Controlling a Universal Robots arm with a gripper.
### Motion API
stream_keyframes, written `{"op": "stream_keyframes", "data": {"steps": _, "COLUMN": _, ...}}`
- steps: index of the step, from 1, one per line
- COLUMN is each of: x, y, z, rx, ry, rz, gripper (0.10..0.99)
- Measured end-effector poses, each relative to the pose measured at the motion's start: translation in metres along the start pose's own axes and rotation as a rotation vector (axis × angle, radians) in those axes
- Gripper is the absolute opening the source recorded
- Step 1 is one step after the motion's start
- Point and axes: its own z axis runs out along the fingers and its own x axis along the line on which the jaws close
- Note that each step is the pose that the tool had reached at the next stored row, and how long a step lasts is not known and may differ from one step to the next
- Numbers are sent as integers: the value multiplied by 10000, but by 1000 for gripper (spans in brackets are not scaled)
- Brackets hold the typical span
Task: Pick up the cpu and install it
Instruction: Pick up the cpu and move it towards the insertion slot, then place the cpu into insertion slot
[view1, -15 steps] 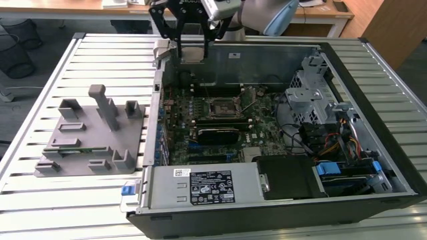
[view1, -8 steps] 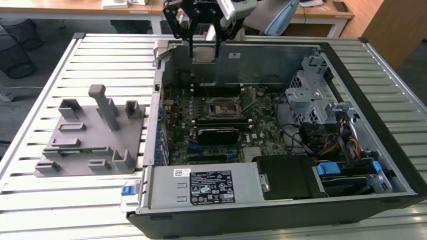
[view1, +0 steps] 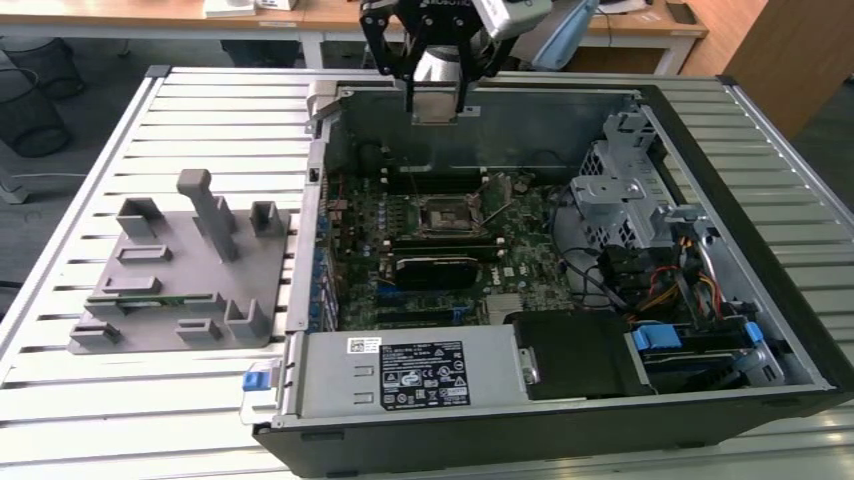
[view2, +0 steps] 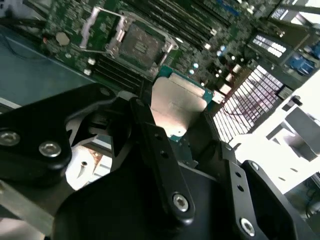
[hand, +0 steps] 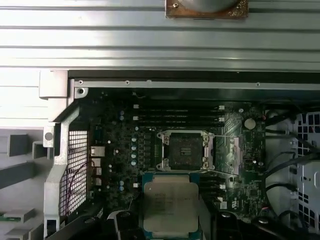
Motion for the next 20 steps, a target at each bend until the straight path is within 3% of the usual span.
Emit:
{"op": "stream_keyframes", "data": {"steps": 8, "x": -234, "y": 29, "z": 1, "rx": 1, "ry": 0, "rz": 0, "gripper": 533}}
{"op": "stream_keyframes", "data": {"steps": 20, "x": -260, "y": 29, "z": 3, "rx": 11, "ry": -10, "rz": 175, "gripper": 533}}
